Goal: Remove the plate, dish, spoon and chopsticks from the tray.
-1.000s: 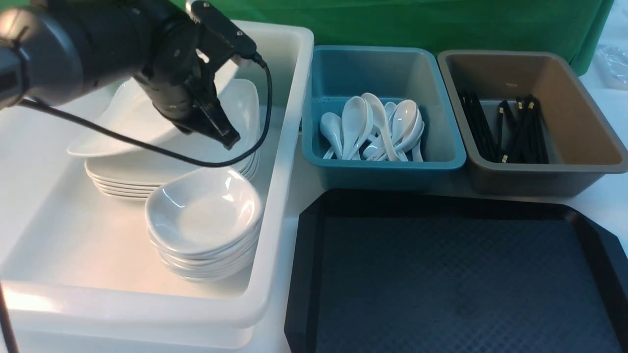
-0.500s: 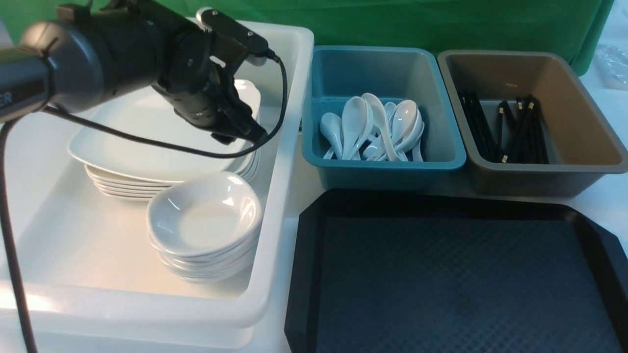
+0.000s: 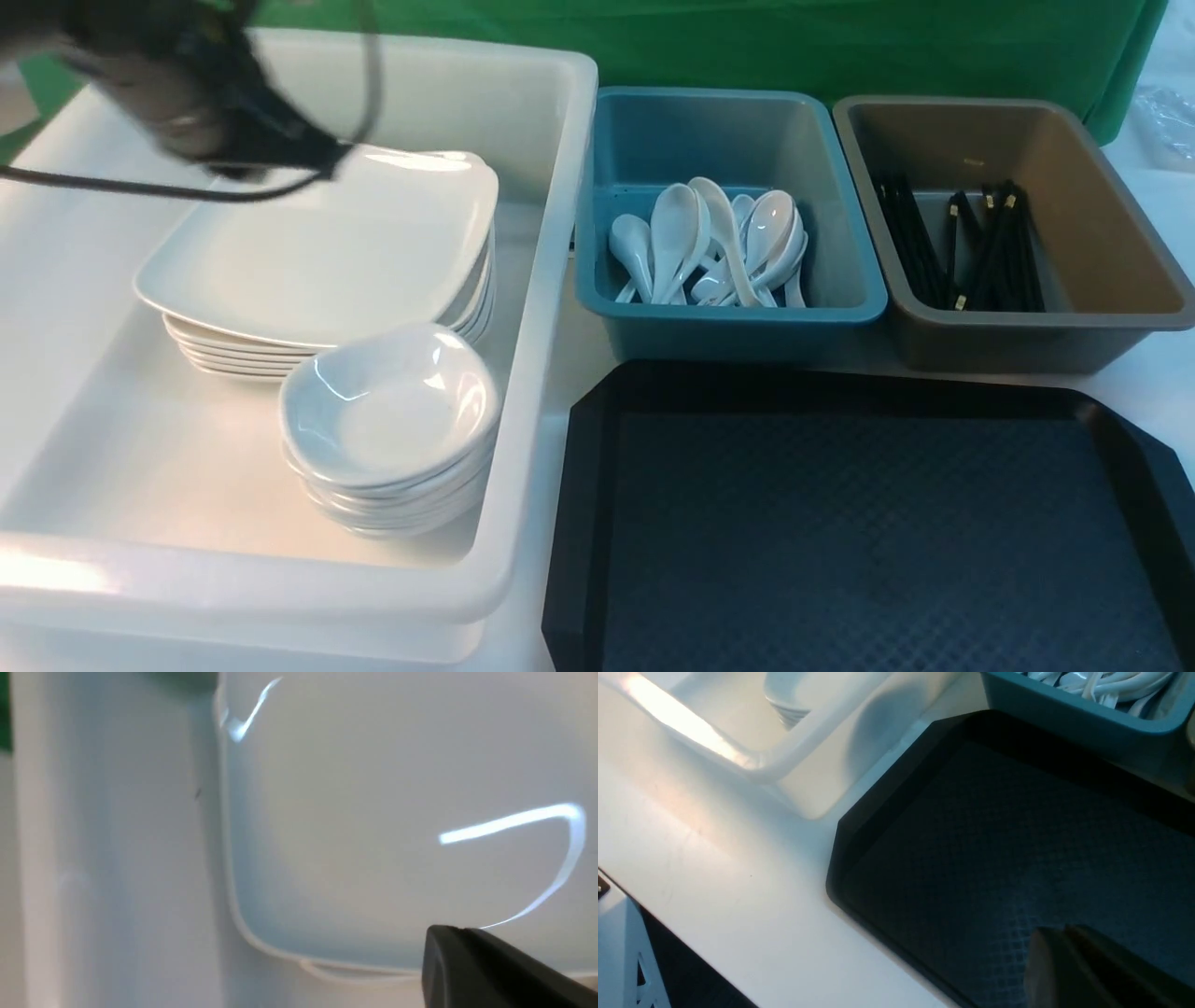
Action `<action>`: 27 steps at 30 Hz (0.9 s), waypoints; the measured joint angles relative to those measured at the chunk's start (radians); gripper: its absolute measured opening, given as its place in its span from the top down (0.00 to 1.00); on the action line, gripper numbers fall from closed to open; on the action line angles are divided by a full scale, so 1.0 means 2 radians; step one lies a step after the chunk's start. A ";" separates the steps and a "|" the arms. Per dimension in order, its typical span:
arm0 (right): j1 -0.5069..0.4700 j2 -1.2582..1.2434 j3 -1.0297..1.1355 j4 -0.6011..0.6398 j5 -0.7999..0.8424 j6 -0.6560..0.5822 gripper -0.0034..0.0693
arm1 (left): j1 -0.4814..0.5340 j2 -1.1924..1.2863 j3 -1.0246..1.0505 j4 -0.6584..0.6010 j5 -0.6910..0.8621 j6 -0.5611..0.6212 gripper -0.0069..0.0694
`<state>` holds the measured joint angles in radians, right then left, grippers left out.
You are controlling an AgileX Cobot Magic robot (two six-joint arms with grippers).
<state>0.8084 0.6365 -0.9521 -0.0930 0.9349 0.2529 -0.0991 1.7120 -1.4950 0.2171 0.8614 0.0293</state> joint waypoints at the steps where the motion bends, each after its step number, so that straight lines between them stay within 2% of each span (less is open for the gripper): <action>1: 0.000 0.000 0.000 0.000 0.000 -0.002 0.87 | 0.014 0.004 0.000 -0.001 0.005 0.000 0.90; 4: 0.000 0.000 0.000 0.000 -0.001 -0.005 0.87 | 0.045 0.023 0.000 -0.004 0.008 0.000 0.90; 8: 0.000 0.000 0.000 0.000 -0.001 -0.007 0.87 | 0.063 0.050 0.000 0.024 -0.002 -0.002 0.90; 16: 0.000 0.000 0.000 0.003 0.000 -0.007 0.85 | 0.065 0.097 0.000 0.111 -0.051 -0.054 0.90; 27: 0.000 0.000 0.000 0.004 0.000 -0.007 0.85 | 0.065 0.137 0.000 0.133 -0.058 -0.065 0.90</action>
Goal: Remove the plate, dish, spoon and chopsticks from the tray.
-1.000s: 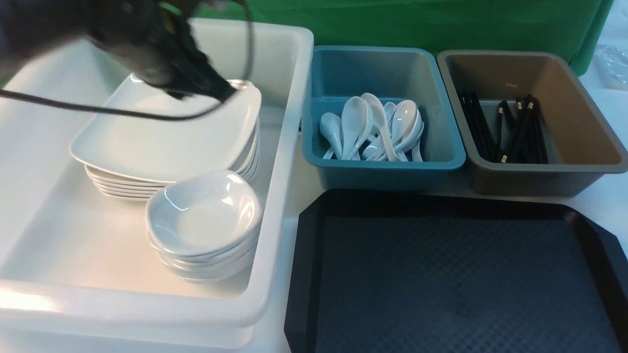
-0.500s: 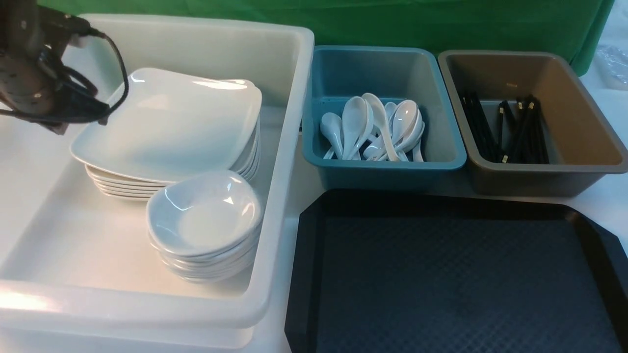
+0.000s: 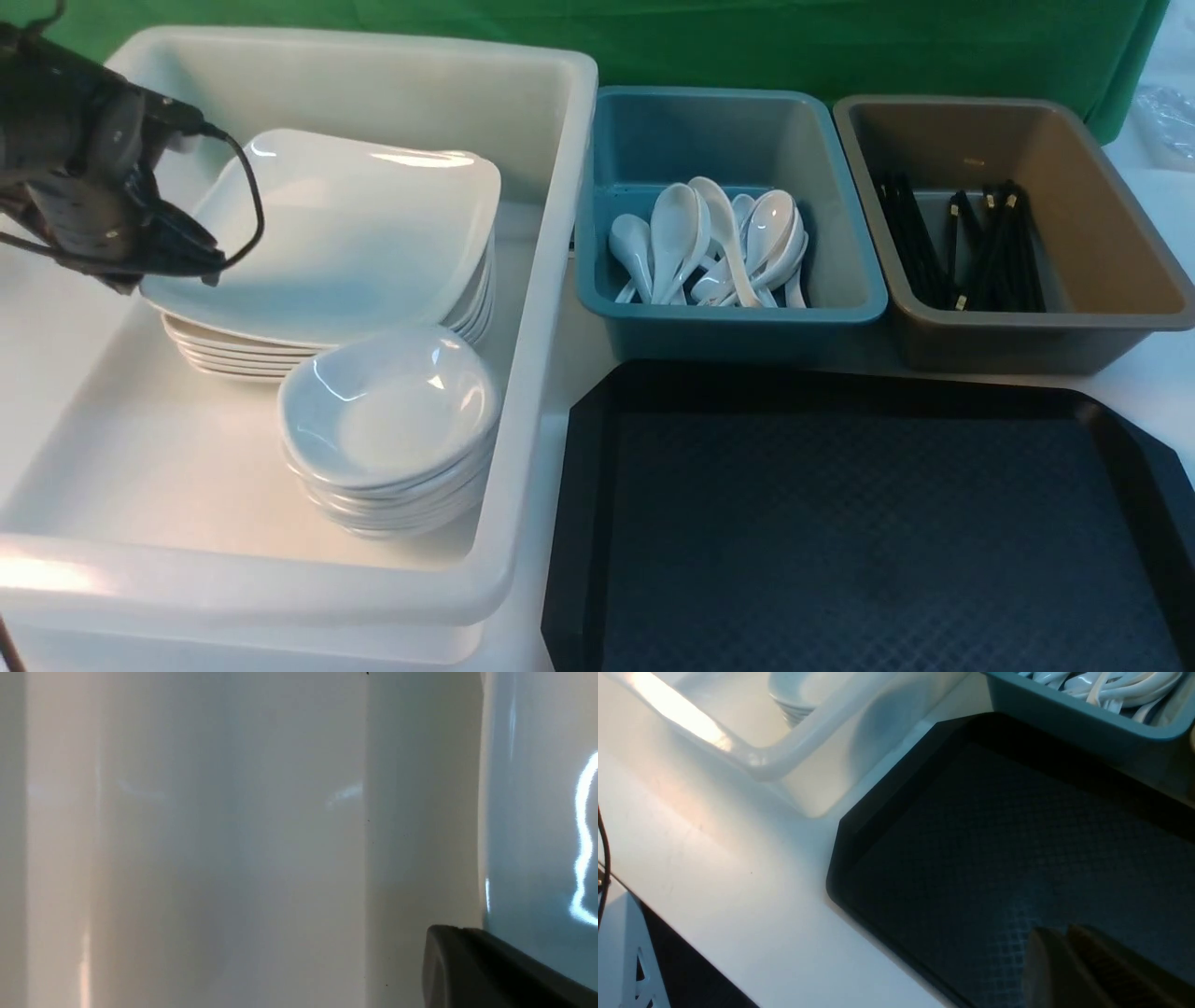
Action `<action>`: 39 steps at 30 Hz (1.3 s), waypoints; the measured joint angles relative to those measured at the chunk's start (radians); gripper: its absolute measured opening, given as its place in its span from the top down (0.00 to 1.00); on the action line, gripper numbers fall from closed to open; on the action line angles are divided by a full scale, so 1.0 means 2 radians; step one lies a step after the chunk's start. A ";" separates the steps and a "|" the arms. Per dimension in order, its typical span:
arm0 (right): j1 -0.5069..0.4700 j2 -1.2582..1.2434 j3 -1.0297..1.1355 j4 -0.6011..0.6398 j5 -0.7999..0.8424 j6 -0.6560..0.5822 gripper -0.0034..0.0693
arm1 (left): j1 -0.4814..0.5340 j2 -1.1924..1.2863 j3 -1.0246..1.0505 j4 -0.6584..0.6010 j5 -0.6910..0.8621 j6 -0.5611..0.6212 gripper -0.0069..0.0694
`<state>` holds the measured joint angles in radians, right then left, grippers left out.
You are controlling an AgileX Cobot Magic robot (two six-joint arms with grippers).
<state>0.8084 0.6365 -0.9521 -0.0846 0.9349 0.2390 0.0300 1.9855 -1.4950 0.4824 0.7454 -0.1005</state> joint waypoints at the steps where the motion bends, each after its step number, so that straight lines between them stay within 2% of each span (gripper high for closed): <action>1: 0.000 0.000 0.000 0.000 0.000 0.000 0.85 | 0.000 0.000 0.000 -0.001 0.003 0.000 0.90; 6: 0.000 0.000 0.000 0.000 0.000 -0.002 0.85 | 0.000 -0.004 0.000 -0.030 0.034 0.004 0.89; 12: 0.000 0.000 0.000 0.001 0.000 -0.007 0.84 | -0.001 -0.030 0.000 -0.139 0.044 0.085 0.89; 19: 0.000 0.000 0.000 0.001 0.000 -0.008 0.84 | -0.002 -0.128 0.004 -0.233 0.062 0.108 0.88; 20: 0.000 0.000 0.000 0.001 0.000 -0.008 0.84 | -0.012 -0.185 0.013 -0.265 0.054 0.120 0.88; 23: 0.000 0.000 0.000 0.000 0.000 -0.006 0.84 | -0.038 -0.254 0.038 -0.290 0.029 0.138 0.88; 26: 0.000 0.000 0.000 -0.011 0.000 0.010 0.84 | -0.115 -0.385 0.122 -0.315 -0.042 0.153 0.88; 29: 0.000 0.000 0.000 -0.023 0.000 0.020 0.86 | -0.160 -0.458 0.182 -0.323 -0.078 0.155 0.88; 30: 0.000 0.000 0.000 -0.028 0.000 0.026 0.89 | -0.192 -0.513 0.234 -0.327 -0.110 0.155 0.88; 33: 0.000 0.000 0.000 -0.034 -0.001 0.034 0.92 | -0.242 -0.609 0.339 -0.329 -0.180 0.155 0.88; 39: 0.000 0.000 0.000 -0.032 -0.004 0.043 0.92 | -0.280 -0.718 0.474 -0.331 -0.291 0.155 0.88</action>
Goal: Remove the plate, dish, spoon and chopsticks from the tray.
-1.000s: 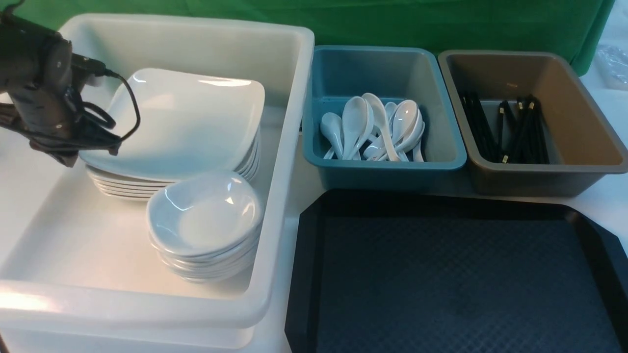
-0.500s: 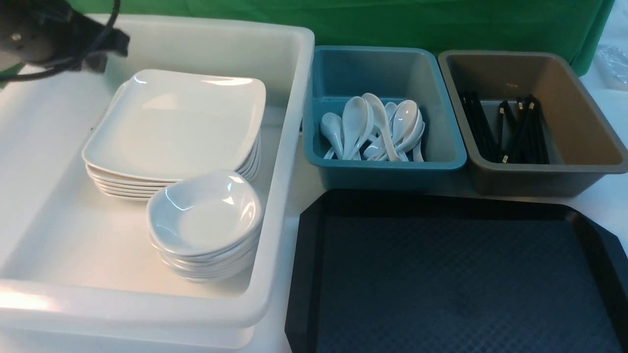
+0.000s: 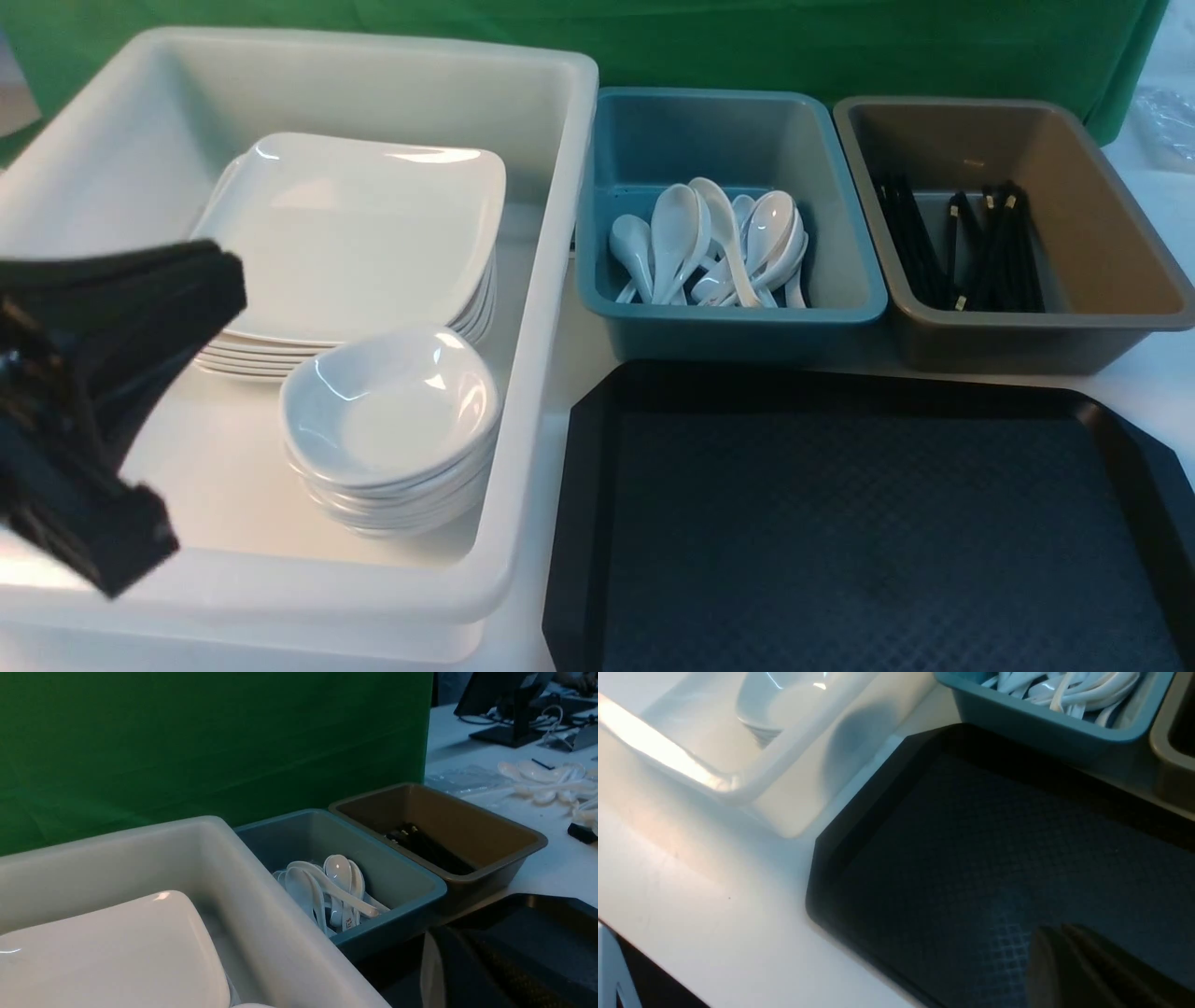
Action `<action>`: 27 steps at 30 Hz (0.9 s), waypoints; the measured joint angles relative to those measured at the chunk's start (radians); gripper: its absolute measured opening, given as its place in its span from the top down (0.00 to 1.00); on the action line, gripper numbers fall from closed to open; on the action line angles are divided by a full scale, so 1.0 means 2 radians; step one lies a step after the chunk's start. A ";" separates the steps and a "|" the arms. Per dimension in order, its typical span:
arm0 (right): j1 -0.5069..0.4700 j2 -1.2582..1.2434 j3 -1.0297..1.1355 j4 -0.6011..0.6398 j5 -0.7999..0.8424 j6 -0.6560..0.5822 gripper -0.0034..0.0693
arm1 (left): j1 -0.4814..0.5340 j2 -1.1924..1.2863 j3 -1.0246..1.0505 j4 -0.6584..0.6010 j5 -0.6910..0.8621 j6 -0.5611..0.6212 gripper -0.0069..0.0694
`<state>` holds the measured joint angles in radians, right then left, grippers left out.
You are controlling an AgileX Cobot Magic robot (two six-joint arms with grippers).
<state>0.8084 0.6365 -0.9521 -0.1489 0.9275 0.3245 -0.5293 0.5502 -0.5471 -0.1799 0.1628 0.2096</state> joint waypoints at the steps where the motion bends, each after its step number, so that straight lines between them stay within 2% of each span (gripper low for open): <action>1: 0.000 0.000 0.000 0.002 0.001 0.000 0.92 | -0.001 -0.012 0.013 0.000 -0.013 0.000 0.88; 10: 0.000 0.000 0.000 0.008 0.003 0.000 0.90 | -0.001 -0.046 0.079 0.041 -0.043 0.000 0.88; 18: -0.006 0.000 0.008 0.009 -0.003 0.000 0.88 | -0.001 -0.046 0.105 0.047 -0.043 0.000 0.88; 20: -0.026 -0.001 0.021 0.012 -0.015 0.000 0.87 | -0.001 -0.046 0.108 0.047 -0.044 0.000 0.88; 22: -0.067 -0.008 0.034 0.002 -0.035 0.000 0.87 | -0.001 -0.046 0.109 0.047 -0.044 0.000 0.88; 25: -0.164 -0.037 0.059 0.006 -0.076 -0.008 0.90 | -0.001 -0.046 0.113 0.047 -0.045 0.000 0.88; 27: -0.228 -0.070 0.095 0.032 -0.117 -0.062 0.93 | -0.001 -0.046 0.113 0.047 -0.046 0.000 0.88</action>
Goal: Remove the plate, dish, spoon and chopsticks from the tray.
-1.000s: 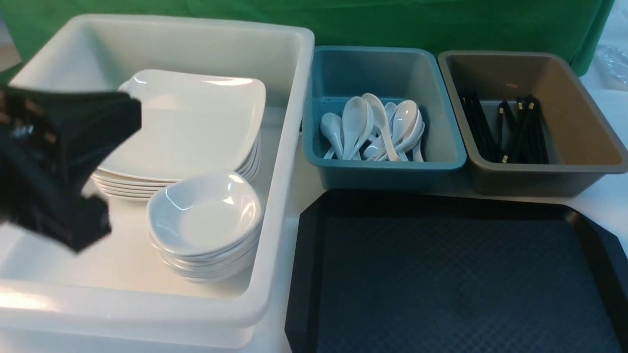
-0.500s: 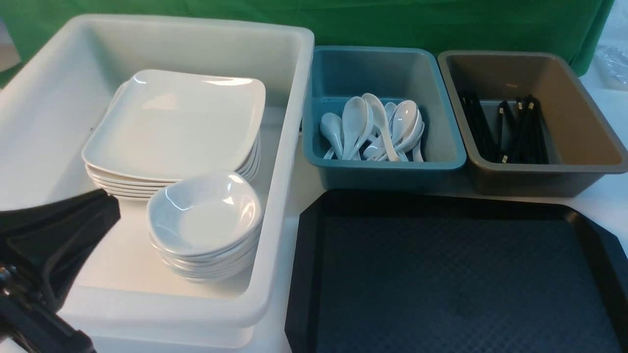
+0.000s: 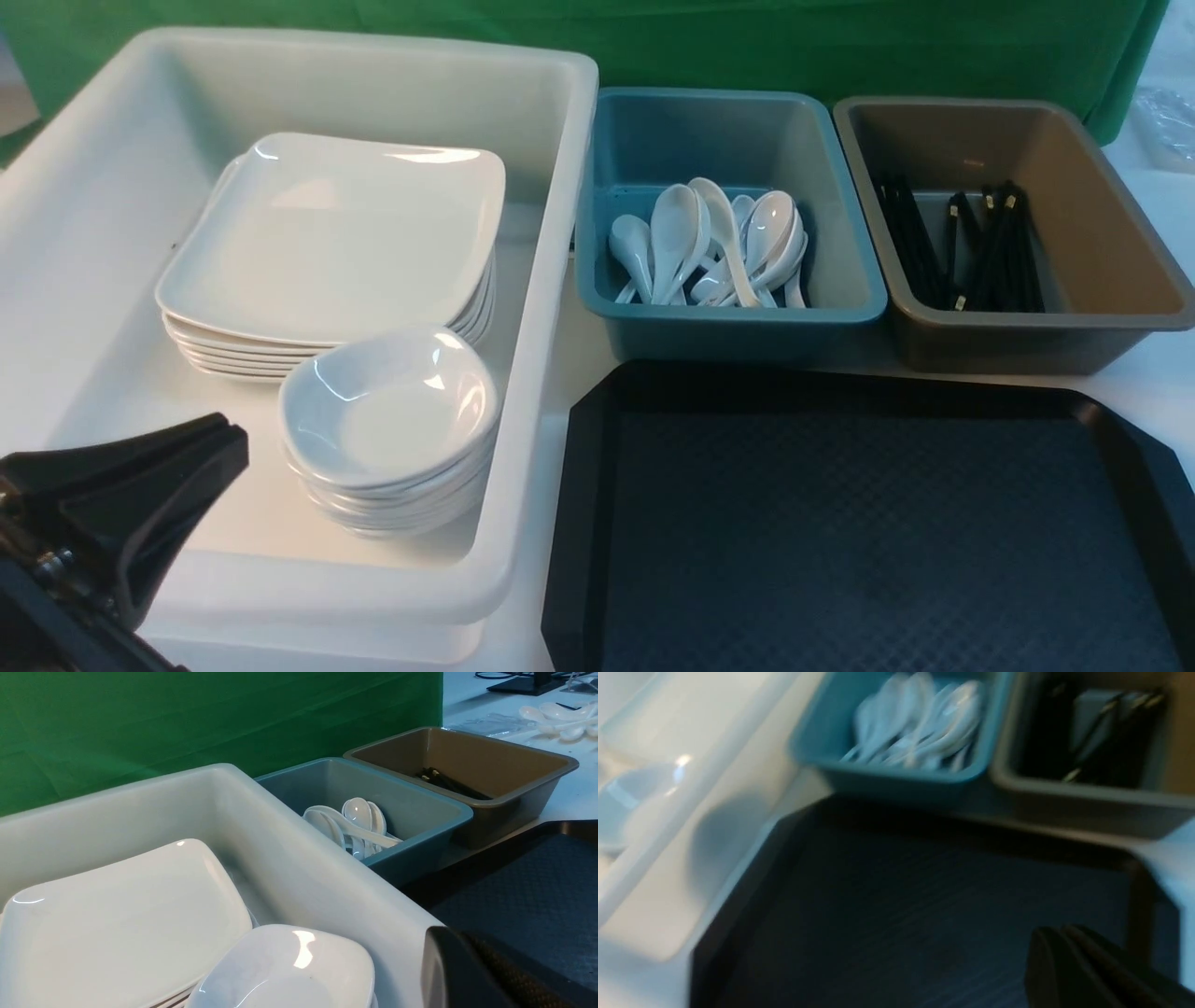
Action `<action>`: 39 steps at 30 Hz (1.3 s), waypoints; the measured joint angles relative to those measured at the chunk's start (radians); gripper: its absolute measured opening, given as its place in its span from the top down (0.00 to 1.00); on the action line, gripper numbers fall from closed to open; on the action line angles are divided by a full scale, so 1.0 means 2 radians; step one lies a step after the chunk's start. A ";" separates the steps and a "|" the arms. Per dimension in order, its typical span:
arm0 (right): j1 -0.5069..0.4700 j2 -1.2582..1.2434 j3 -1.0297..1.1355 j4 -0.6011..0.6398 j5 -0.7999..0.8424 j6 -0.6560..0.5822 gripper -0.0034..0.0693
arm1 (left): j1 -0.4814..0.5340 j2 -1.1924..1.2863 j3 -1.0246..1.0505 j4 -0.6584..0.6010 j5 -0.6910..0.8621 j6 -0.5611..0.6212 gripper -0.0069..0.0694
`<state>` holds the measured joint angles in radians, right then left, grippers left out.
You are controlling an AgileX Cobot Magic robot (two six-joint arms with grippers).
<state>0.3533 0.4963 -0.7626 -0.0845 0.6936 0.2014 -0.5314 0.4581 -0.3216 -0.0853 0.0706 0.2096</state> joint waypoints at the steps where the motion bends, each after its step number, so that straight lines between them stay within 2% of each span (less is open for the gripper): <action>1: -0.006 -0.004 0.000 0.003 0.000 -0.008 0.93 | 0.000 0.000 0.000 0.000 0.000 0.000 0.88; 2: -0.064 -0.042 0.055 0.046 -0.054 -0.085 0.93 | 0.000 0.000 0.000 0.000 0.000 0.000 0.88; 4: -0.102 -0.074 0.111 0.079 -0.101 -0.128 0.93 | 0.000 0.000 0.000 0.000 0.000 0.000 0.88; 9: -0.156 -0.173 0.295 0.109 -0.218 -0.176 0.93 | 0.000 0.000 0.000 0.003 0.000 0.000 0.88; 12: -0.161 -0.211 0.362 0.108 -0.252 -0.180 0.93 | 0.000 0.000 0.000 0.003 0.000 0.000 0.88; 15: -0.161 -0.242 0.383 0.106 -0.226 -0.181 0.93 | 0.000 0.001 0.000 0.004 -0.001 0.000 0.88; 39: -0.160 -0.247 0.384 0.108 -0.214 -0.162 0.88 | 0.000 0.005 0.005 0.004 -0.010 0.007 0.88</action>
<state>0.0328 0.0017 0.0059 0.1306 0.2655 -0.1234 -0.5314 0.4680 -0.3124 -0.0776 0.0508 0.2243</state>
